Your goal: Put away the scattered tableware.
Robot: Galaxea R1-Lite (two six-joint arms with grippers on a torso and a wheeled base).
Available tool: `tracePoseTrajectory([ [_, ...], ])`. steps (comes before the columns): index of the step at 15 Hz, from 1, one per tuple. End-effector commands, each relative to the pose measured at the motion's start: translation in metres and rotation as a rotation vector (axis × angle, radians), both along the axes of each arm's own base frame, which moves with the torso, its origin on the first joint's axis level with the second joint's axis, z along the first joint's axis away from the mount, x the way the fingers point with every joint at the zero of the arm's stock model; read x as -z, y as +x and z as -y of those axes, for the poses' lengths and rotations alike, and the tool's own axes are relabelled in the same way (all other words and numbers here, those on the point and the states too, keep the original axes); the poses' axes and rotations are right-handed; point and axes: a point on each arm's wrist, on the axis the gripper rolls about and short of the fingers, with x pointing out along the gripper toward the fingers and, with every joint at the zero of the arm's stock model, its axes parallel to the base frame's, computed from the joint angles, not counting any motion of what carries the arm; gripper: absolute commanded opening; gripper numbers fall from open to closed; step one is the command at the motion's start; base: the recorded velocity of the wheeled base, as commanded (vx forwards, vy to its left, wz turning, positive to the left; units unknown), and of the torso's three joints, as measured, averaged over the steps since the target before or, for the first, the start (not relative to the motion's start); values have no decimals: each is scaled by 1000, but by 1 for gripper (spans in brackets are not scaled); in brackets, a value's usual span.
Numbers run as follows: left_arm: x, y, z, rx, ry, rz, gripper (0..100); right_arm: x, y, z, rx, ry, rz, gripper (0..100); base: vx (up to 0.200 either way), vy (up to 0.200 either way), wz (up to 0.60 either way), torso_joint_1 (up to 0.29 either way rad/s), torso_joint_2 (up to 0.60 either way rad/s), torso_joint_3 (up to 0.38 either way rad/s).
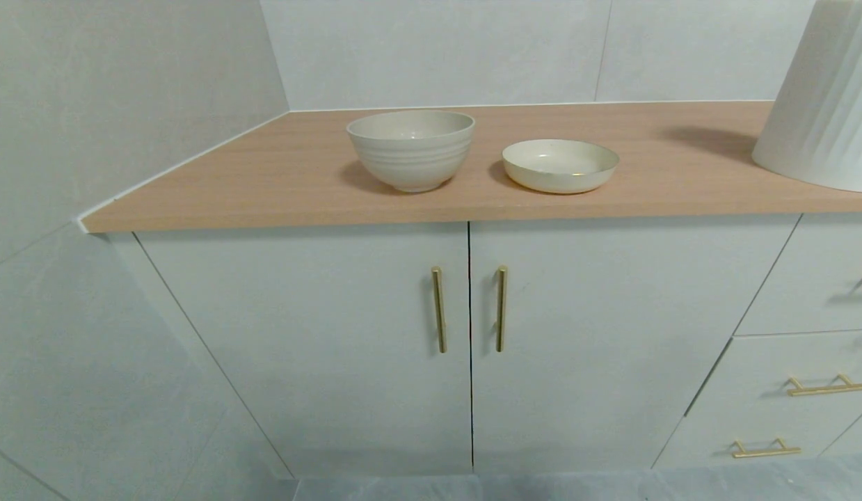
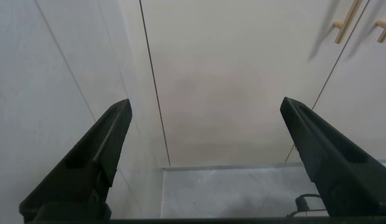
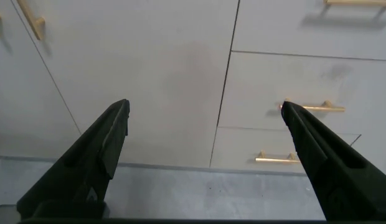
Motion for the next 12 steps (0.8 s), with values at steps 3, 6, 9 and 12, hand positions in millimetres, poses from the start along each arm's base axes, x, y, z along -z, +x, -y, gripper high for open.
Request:
tracePoseTrajectory([
  [3,0,0,0,0,-1,-2,100,-58,11,-1,-137,15,-31,100,0,0,0,0,0,0],
  [6,0,0,0,0,-3,0,100,-66,34,-5,-264,19,-173,100,0,0,0,0,0,0],
  [9,0,0,0,0,-1,-2,100,-65,64,-8,-293,26,-362,100,0,0,0,0,0,0],
  [12,0,0,0,0,-1,-2,100,-64,94,-16,-369,2,-520,100,0,0,0,0,0,0],
])
